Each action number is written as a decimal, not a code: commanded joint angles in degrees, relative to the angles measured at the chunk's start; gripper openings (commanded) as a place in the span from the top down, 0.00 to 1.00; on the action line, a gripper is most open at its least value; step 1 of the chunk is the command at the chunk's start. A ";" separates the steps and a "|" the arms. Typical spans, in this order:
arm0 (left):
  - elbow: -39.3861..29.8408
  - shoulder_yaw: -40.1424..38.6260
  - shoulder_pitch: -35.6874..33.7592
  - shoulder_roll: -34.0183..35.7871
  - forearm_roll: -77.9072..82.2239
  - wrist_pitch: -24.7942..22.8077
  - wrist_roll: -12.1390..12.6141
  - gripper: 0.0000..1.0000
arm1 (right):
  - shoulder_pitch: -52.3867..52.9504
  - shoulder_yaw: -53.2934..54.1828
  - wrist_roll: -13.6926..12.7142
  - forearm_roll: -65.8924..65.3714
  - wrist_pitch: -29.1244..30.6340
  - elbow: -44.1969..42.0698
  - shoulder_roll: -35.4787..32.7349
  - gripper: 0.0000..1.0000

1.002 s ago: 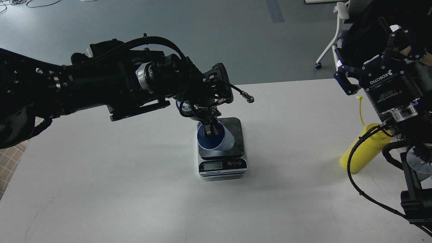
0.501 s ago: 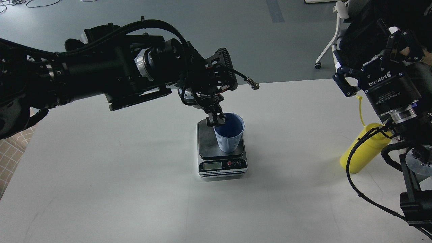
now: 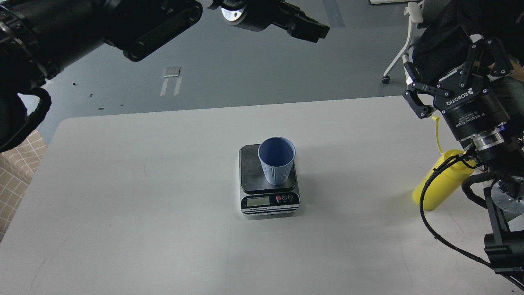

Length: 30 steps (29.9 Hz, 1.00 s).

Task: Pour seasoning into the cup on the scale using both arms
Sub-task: 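Raise the left gripper away from the cup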

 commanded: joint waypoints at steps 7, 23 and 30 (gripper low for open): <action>10.66 -6.94 12.49 2.08 -29.79 14.08 -0.01 0.03 | 0.55 -0.08 -0.09 -0.19 0.00 -0.30 -0.42 0.00; 5.33 -30.48 33.49 0.75 -56.91 14.31 -0.01 0.02 | 1.69 0.18 -0.17 -0.89 0.00 -2.41 -1.65 0.00; 3.55 -31.91 37.73 1.28 -56.03 7.62 -0.01 0.02 | 2.48 0.88 -0.17 -0.36 0.00 -2.50 -2.44 0.00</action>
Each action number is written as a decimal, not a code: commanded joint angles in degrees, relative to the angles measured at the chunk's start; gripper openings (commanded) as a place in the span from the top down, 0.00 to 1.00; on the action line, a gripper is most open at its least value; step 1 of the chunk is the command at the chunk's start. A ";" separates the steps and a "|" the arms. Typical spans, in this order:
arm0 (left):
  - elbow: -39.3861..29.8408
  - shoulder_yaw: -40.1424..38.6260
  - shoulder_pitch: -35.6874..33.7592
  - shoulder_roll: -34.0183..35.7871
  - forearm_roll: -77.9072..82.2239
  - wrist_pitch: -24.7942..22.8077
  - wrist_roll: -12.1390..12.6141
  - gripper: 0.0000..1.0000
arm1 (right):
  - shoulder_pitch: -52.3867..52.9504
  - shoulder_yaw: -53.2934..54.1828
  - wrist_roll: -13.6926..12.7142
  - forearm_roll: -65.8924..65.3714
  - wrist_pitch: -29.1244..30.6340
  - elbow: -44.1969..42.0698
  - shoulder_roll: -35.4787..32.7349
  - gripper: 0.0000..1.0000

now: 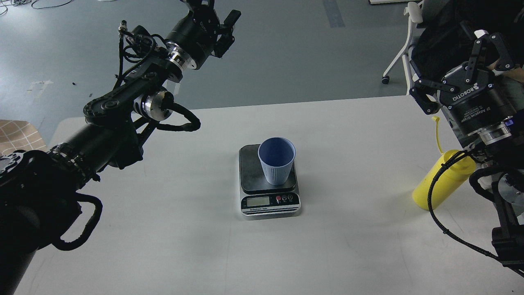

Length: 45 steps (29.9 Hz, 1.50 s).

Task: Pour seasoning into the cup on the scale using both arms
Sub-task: 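Raise the left gripper away from the cup, then move the right gripper down around the yellow squeeze bottle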

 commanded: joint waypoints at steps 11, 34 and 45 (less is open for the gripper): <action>-0.24 1.94 1.18 2.47 1.58 -4.26 0.02 0.02 | 4.87 2.42 -0.79 8.32 -9.35 11.46 5.73 0.00; -2.88 7.39 1.18 1.41 3.86 -5.23 0.02 0.02 | -1.99 13.67 -1.84 26.78 -17.10 18.32 10.13 0.01; -2.88 7.39 3.21 0.80 6.41 -5.15 0.02 0.02 | -8.48 15.60 -5.62 39.89 -8.49 18.32 6.79 0.01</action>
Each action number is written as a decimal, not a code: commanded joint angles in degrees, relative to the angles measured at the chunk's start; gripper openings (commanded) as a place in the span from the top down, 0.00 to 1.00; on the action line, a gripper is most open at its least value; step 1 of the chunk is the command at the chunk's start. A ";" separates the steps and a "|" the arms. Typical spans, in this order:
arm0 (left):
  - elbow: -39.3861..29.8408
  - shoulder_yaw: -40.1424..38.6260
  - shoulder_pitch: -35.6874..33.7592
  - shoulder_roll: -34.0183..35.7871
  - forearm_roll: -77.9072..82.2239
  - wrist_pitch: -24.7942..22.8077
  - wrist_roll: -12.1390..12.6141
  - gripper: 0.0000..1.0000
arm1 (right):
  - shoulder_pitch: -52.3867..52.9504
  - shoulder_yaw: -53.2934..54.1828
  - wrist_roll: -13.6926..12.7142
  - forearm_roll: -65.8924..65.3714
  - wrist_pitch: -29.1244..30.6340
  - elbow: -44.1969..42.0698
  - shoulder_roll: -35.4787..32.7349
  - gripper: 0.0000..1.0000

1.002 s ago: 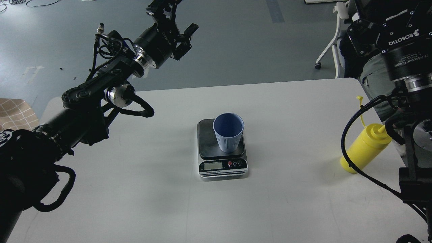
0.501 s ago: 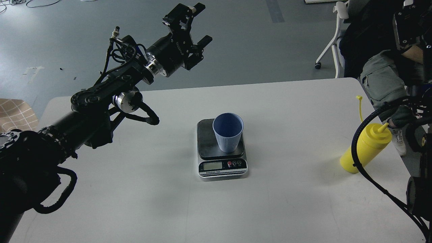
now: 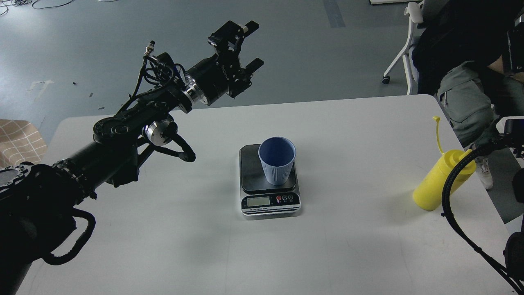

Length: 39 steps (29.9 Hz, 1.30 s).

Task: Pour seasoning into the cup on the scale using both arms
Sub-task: 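Move the right gripper down around the yellow squeeze bottle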

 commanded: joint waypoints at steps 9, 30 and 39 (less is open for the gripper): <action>-0.08 -0.06 0.29 -0.10 0.50 -0.16 0.00 0.02 | -12.13 0.34 -0.93 3.15 6.11 -0.01 -4.24 0.01; -0.08 -0.06 1.78 -1.59 2.61 -0.07 0.00 0.02 | -32.79 -7.47 -0.85 6.23 10.39 -2.29 -0.37 0.01; 0.01 -0.06 2.57 -2.21 3.66 0.02 0.00 0.02 | -33.67 -11.09 -0.41 5.70 10.39 -2.47 0.42 0.01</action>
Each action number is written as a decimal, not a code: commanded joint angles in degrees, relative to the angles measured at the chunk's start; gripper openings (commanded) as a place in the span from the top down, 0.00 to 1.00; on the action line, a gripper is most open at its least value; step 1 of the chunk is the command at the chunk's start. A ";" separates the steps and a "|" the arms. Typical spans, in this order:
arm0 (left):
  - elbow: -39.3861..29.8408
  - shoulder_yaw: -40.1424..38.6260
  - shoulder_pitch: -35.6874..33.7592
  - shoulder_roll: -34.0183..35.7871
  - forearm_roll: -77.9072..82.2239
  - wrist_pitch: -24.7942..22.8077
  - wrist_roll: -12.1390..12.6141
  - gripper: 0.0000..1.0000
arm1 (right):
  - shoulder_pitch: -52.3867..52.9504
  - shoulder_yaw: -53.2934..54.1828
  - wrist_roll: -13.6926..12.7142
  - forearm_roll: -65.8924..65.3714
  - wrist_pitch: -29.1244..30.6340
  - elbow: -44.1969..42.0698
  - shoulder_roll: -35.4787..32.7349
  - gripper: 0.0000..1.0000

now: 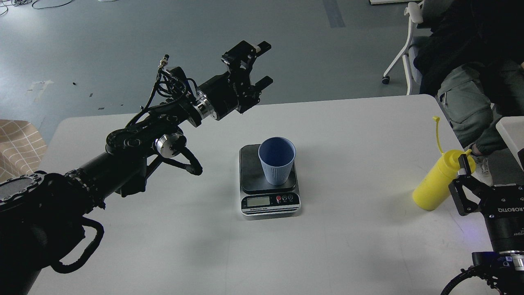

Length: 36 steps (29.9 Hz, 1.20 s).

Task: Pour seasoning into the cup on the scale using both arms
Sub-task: 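Move the right gripper down around the yellow squeeze bottle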

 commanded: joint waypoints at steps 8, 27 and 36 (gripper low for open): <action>0.02 -0.09 -0.05 -0.19 0.30 0.02 0.00 0.02 | -0.82 -0.19 0.37 -0.08 0.00 -5.96 -0.33 0.01; 0.20 -0.88 -0.49 0.07 0.04 0.11 0.00 0.02 | 1.90 -4.23 0.46 -5.09 0.00 -14.41 0.90 0.01; 0.20 -0.88 -0.49 -0.02 -0.05 0.02 0.00 0.02 | 5.50 -4.14 0.37 -5.27 0.00 -17.84 0.90 0.01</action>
